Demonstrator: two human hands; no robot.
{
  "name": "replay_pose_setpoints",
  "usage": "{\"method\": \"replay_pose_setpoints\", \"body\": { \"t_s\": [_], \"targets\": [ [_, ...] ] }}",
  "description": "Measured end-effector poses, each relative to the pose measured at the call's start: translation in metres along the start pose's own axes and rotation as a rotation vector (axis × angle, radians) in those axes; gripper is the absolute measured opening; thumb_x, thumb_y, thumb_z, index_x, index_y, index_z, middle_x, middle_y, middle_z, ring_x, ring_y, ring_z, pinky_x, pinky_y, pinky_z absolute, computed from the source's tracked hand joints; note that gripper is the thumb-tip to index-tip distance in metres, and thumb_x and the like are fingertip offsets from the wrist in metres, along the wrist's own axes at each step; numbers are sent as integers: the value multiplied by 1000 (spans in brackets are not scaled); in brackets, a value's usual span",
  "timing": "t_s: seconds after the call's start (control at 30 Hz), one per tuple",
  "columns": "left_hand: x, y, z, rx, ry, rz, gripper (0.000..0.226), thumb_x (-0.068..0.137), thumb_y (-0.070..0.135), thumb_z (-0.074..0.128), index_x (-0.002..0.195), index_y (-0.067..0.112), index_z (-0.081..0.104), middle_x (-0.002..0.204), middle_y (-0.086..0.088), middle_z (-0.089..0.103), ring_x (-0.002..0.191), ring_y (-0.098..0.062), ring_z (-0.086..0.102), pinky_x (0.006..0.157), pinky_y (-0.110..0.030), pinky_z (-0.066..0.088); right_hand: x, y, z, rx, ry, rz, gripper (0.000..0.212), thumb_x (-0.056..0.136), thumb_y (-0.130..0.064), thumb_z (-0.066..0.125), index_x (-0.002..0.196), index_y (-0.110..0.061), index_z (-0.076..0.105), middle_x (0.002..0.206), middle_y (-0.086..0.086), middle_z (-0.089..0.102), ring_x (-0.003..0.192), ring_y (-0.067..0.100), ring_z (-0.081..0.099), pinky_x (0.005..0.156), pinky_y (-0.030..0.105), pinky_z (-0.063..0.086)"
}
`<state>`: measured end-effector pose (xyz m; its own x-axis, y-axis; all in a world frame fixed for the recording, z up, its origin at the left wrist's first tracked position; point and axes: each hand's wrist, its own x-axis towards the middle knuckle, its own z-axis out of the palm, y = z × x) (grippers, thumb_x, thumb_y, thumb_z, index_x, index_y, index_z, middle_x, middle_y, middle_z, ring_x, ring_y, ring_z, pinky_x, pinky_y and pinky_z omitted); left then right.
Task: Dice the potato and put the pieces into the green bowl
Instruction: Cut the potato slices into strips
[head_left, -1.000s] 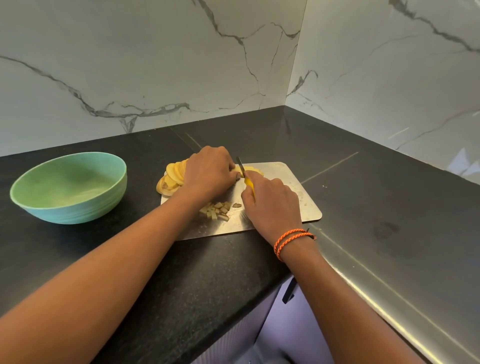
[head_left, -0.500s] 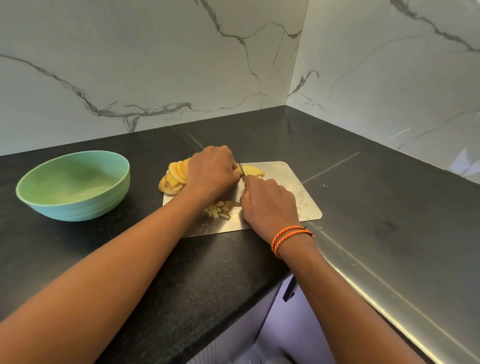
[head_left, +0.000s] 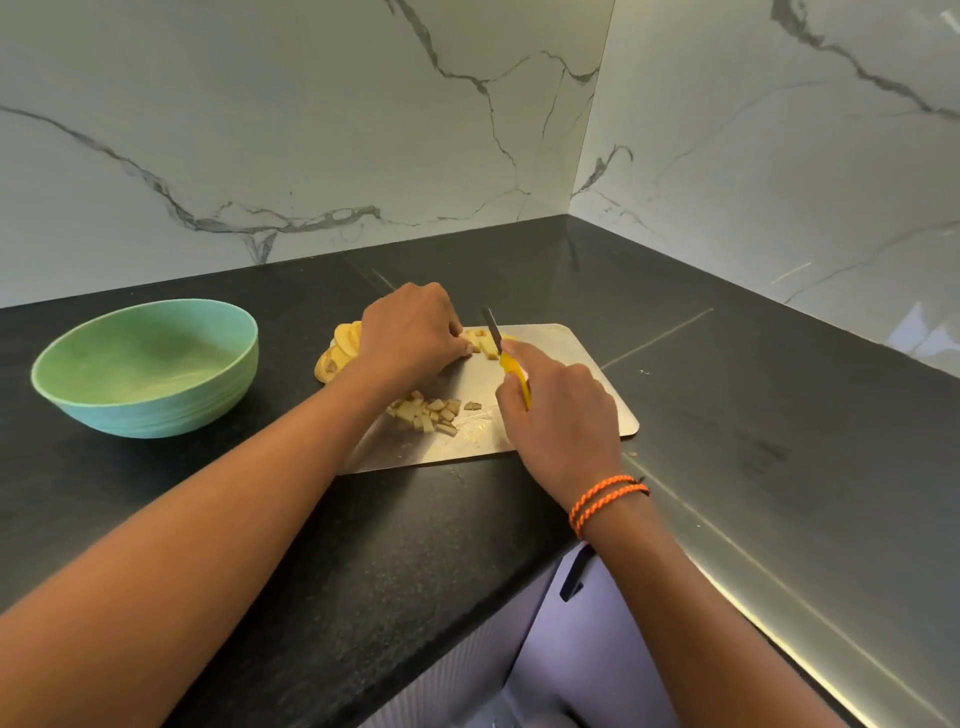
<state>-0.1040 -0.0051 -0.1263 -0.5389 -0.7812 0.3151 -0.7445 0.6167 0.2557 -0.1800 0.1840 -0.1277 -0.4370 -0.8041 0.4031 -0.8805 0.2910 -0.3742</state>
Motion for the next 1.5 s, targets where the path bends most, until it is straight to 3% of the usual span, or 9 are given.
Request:
{"method": "replay_pose_setpoints", "body": {
  "t_s": [0.4, 0.57, 0.67, 0.87, 1.03, 1.13, 1.3, 1.4, 1.5],
  "targets": [
    [6, -10, 1, -76, 10, -28, 12, 86, 44, 85, 90, 32, 85, 80, 15, 76, 74, -9, 66, 58, -28, 48, 21, -2, 16, -119, -105, -63, 44, 106, -33, 39, 149, -27, 48, 102, 10, 67, 84, 27, 58, 66, 34, 35],
    [1, -8, -1, -72, 9, -21, 10, 87, 42, 83, 90, 32, 85, 81, 15, 76, 76, -10, 67, 65, -33, 58, 22, -2, 17, -141, -154, -81, 45, 107, -33, 38, 151, -28, 47, 118, 11, 68, 101, 30, 64, 71, 33, 36],
    [-2, -6, -2, -54, 21, -4, 11, 88, 42, 81, 89, 31, 85, 81, 14, 76, 76, -11, 67, 63, -31, 52, 26, 2, 19, -115, -161, -91, 45, 106, -33, 39, 150, -30, 49, 125, 10, 67, 107, 30, 63, 78, 37, 44],
    [-5, 0, -4, -4, 47, 8, 18, 89, 46, 79, 88, 29, 84, 80, 12, 76, 75, -12, 66, 79, -41, 59, 29, 7, 23, -83, -162, -85, 44, 104, -33, 40, 147, -31, 51, 129, 6, 66, 110, 28, 61, 84, 39, 46],
    [-6, 1, -3, 34, 62, 1, 17, 88, 46, 78, 87, 30, 83, 77, 12, 74, 74, -13, 66, 81, -44, 59, 14, 10, 17, -84, -180, -90, 45, 105, -35, 40, 148, -31, 49, 126, 5, 67, 108, 26, 61, 77, 36, 40],
    [-6, 1, -2, 36, 68, 11, 19, 89, 47, 78, 89, 29, 83, 77, 13, 74, 74, -12, 66, 80, -44, 60, -1, 16, 7, -65, -194, -95, 45, 105, -36, 41, 150, -34, 47, 129, 3, 66, 111, 25, 60, 84, 38, 46],
    [-6, 0, -2, 11, 58, 38, 17, 93, 42, 76, 94, 27, 84, 81, 10, 75, 72, -11, 65, 74, -41, 62, -17, 23, -4, 30, -148, -98, 44, 105, -41, 43, 148, -37, 49, 114, 1, 71, 97, 18, 62, 85, 41, 54],
    [-6, -1, 0, 25, 62, 32, 18, 96, 28, 67, 89, 23, 83, 80, 4, 75, 69, -18, 66, 67, -40, 63, -2, 33, -7, 58, -40, -87, 43, 102, -44, 43, 144, -40, 51, 83, -2, 65, 79, 22, 63, 79, 43, 56],
    [-6, 3, 3, 56, 53, 95, 25, 99, 18, 57, 110, 18, 79, 109, -4, 75, 89, -26, 69, 74, -39, 58, 28, 56, -12, -45, -19, -29, 41, 100, -51, 43, 138, -39, 54, 81, 1, 68, 87, 30, 66, 83, 45, 55]
  ]
}}
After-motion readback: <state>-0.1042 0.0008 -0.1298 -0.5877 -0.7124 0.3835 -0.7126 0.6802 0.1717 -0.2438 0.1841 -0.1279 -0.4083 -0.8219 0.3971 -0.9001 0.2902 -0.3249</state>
